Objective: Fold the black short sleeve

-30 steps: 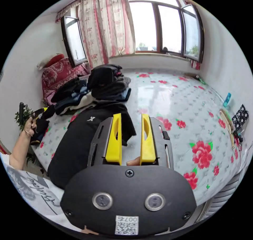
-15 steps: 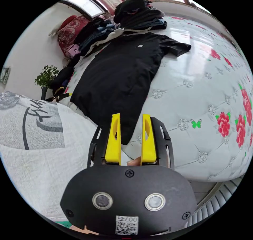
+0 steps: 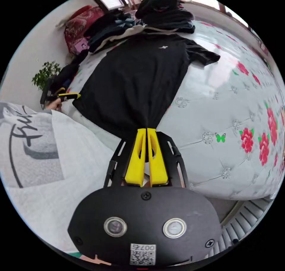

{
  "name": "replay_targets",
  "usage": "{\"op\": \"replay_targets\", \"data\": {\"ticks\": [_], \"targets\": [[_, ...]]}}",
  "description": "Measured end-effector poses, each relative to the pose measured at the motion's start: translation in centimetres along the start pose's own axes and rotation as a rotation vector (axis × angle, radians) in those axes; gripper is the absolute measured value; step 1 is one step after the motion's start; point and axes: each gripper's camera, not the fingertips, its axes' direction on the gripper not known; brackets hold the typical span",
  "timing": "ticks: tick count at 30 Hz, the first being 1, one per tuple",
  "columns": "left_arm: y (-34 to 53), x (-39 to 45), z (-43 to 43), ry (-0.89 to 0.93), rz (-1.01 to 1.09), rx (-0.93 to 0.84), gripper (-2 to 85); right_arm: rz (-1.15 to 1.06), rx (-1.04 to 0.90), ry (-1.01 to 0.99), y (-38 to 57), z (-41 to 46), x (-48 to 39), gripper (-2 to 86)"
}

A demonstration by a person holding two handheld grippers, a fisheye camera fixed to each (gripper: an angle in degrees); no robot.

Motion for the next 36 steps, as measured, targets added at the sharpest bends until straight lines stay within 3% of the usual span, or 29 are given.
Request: {"op": "replay_targets", "data": {"ticks": [2, 6, 9, 12, 14, 17, 20, 25, 28, 31, 36], "targets": [[1.2, -2.9, -4.1, 0.217, -0.107, 0.105, -0.9, 0.07, 0.07, -0.084, 1.1, -4.3, 2.6, -0.1], [2.2, -5.6, -7.8, 0.394, -0.133, 0.164, -0.9, 0.22, 0.196, -0.301, 3.7, -10.8, 8.2, -0.3], [0.7, -7.2, -8.0, 0.486, -0.189, 0.172, -1.0, 0.321, 0.187, -0.451, 2.6, -11.8, 12.5, -0.3], [-4.9, -7.5, -7.8, 0.521, -0.199, 0.148, -1.0, 0.332, 0.175, -0.513, -2.9, -12.7, 16.3, -0.3], [-10.6, -6.9, -11.1, 0.594, -0.192, 0.251, -1.0, 0.324, 0.204, -0.522, -7.8, -15.0, 18.1, -0.3], [-15.1, -5.6, -17.3, 0.68, -0.182, 0.397, -1.0, 0.234, 0.385, -0.57, -15.8, -24.0, 18.5, -0.3], [-17.1, -1.4, -29.3, 0.678, -0.002, 0.612, -1.0, 0.009, 0.614, -0.571, -19.5, -35.9, 14.9, -0.3], [-11.5, 2.6, -38.3, 0.57, 0.244, 0.748, -1.0, -0.381, 0.765, -0.41, -15.7, -48.1, 8.5, -0.3], [-6.7, 3.1, -37.9, 0.532, 0.309, 0.713, -1.0, -0.512, 0.723, -0.336, -10.5, -49.2, 7.3, -0.3], [-2.1, 2.3, -33.7, 0.521, 0.269, 0.605, -0.9, -0.545, 0.561, -0.271, -5.6, -45.8, 7.4, -0.2], [5.7, -0.9, -20.9, 0.437, -0.011, 0.332, -0.9, -0.289, 0.204, -0.242, 1.1, -32.2, 11.6, -0.3]]}}
